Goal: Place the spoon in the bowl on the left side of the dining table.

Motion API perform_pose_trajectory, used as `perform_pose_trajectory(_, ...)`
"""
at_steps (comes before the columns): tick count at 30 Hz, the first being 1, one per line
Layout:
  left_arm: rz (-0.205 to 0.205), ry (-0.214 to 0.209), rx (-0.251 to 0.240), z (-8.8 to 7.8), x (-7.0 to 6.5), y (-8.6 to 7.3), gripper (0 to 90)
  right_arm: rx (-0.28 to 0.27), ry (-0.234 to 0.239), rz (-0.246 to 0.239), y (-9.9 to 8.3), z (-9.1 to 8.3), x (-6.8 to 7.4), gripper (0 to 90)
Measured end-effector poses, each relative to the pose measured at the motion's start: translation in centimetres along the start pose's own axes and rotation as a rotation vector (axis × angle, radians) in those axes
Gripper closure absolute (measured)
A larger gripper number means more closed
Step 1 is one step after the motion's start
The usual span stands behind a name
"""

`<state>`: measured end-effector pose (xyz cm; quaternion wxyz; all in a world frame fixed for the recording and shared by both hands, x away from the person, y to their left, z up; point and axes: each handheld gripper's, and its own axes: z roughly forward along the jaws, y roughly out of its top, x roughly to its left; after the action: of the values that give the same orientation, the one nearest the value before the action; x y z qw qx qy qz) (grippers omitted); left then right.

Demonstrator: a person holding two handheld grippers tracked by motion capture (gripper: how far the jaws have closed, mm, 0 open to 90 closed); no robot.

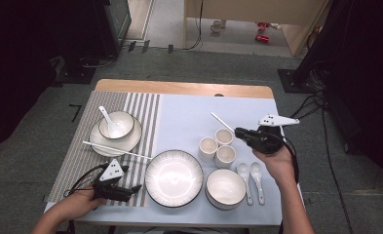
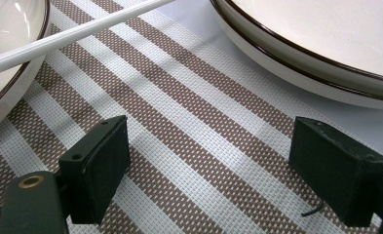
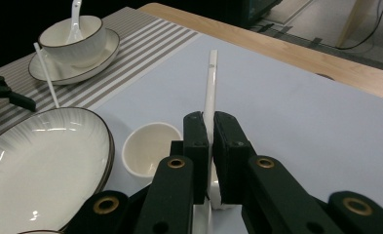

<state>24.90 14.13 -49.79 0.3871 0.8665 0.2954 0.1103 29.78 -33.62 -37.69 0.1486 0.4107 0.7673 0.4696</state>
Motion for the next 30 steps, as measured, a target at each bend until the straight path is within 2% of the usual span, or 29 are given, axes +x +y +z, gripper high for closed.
perform_pose_trajectory(7, -0.001, -0.001, 0.000, 0.0, 0.0, 0.0, 15.2, -0.004, 0.059, -0.030, 1.1, 0.6, 0.9, 85.1)
perform_pose_trajectory(26, -0.001, -0.001, -0.001, 0.0, 0.0, 0.0, 15.2, 0.003, 0.145, -0.095, 4.1, 2.3, 3.7, 85.1)
perform_pose_trajectory(30, -0.001, -0.001, 0.000, 0.0, 0.0, 0.0, 15.2, 0.001, 0.175, -0.120, 5.1, 2.8, 4.8, 85.1)
